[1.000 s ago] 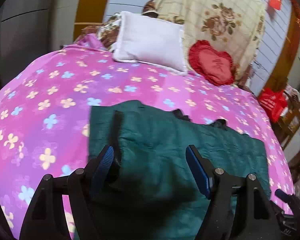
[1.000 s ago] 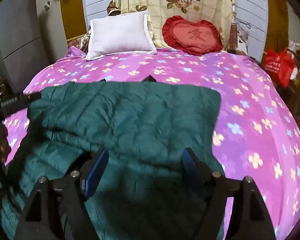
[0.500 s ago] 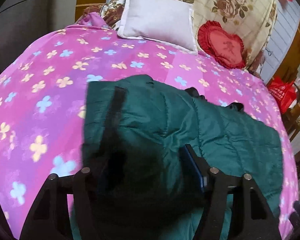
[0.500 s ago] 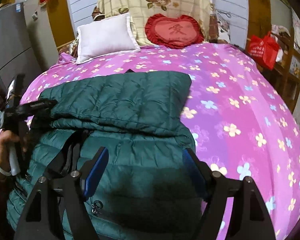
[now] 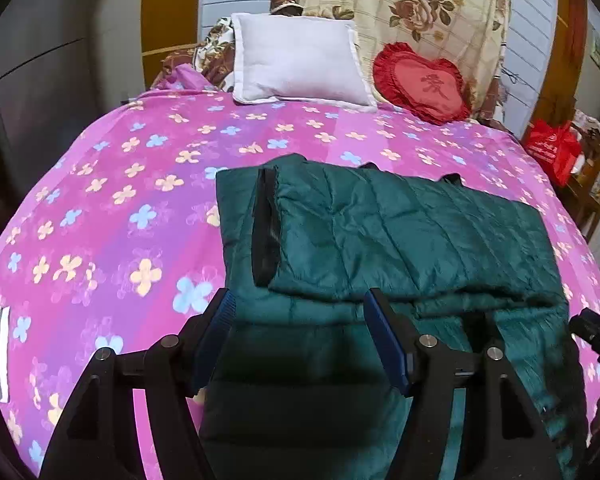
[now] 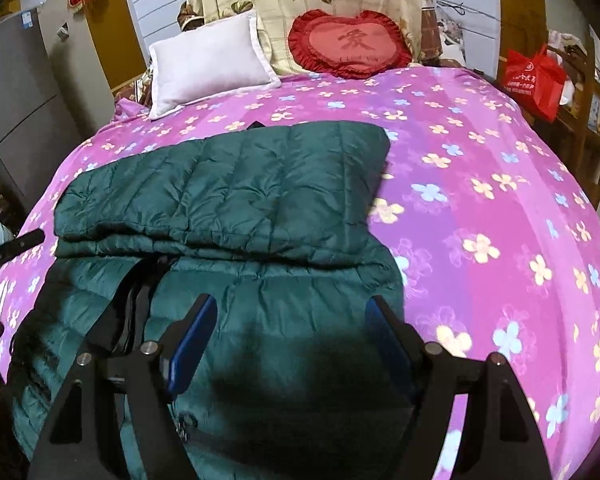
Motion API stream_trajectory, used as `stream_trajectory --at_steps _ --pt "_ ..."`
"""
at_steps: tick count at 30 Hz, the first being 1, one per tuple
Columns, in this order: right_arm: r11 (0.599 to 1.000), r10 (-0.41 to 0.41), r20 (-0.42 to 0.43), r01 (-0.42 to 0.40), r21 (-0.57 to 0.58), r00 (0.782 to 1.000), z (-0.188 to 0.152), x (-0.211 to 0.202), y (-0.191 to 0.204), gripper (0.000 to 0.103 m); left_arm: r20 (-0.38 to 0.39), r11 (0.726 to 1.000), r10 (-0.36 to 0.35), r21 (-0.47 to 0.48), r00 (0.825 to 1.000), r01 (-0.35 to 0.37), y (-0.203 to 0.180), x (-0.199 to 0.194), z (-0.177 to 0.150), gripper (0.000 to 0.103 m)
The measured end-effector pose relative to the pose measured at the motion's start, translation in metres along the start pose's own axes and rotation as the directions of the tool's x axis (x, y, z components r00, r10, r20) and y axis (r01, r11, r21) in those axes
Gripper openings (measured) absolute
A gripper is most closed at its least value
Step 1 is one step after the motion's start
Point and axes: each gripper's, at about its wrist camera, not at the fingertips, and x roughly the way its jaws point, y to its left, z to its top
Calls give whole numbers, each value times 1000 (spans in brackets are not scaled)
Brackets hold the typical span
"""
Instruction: Fold large clothes
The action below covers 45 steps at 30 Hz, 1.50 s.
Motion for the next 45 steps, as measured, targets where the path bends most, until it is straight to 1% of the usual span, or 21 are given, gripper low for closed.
stream_trajectory --at_steps 3,5,9,12,14,16,19,21,23,26,27,28,29,30,32,33,35,36,39,42,45 --pt "1000 9 21 -9 10 1000 15 10 6 80 25 1000 24 -10 999 -24 -3 13 9 48" --pt "1000 -2 42 3 -6 999 29 18 13 80 31 999 49 -10 998 -49 -5 23 14 48" --pt "1000 -21 49 21 -13 999 58 37 23 80 6 996 88 -21 996 -88 -4 52 22 48" --pt "999 -41 55 42 -10 998 75 57 26 80 -25 995 91 -38 996 -92 0 72 23 48" --pt "998 -62 35 63 -18 997 80 75 27 80 -25 995 83 -52 996 -84 0 77 23 50" --pt "994 -97 -11 97 -49 995 79 104 29 81 -19 995 84 -50 996 -85 -2 79 22 53" --pt "991 -114 -6 114 -68 993 77 119 31 83 -20 995 95 -37 995 -96 -4 81 21 53" --pt "990 -122 -18 120 -79 992 78 115 33 82 -21 995 90 -41 996 -90 -2 80 21 53" --pt "990 -117 5 117 -79 993 79 97 35 82 -19 995 86 -44 996 -87 -1 80 21 53" --pt "997 -51 64 54 -50 997 70 67 33 83 -17 995 84 -47 996 -85 -1 76 21 53" --pt "997 -48 65 52 -57 997 67 66 34 83 -20 995 81 -49 997 -82 -1 74 21 53" --pt "995 -68 37 71 -75 997 65 72 35 83 -24 996 73 -52 997 -74 0 70 21 53" --pt "990 -101 -16 98 -101 995 63 84 37 83 -28 996 68 -56 997 -69 1 61 20 53" --pt "986 -114 -49 107 -127 992 61 94 37 83 -24 996 68 -56 997 -69 2 54 19 53" --pt "983 -120 -36 113 -144 992 62 88 40 83 9 996 71 -47 997 -71 4 31 15 53" --pt "986 -105 -23 101 -133 994 64 78 41 83 19 996 77 -38 997 -76 5 23 13 53" --pt "993 -50 20 52 -101 999 62 53 40 83 38 996 85 -19 996 -85 6 5 7 53" --pt "995 -31 44 35 -93 999 59 38 40 84 49 996 90 -8 995 -89 7 -5 2 53" --pt "994 -36 68 43 -96 997 40 5 39 85 50 994 107 9 993 -108 9 -24 -13 53" --pt "996 -4 46 8 -93 999 18 -14 33 85 41 994 109 19 993 -110 10 -41 -31 53" --pt "998 8 25 -7 -69 1000 -6 -29 25 85 42 994 108 25 993 -109 10 -56 -49 53"
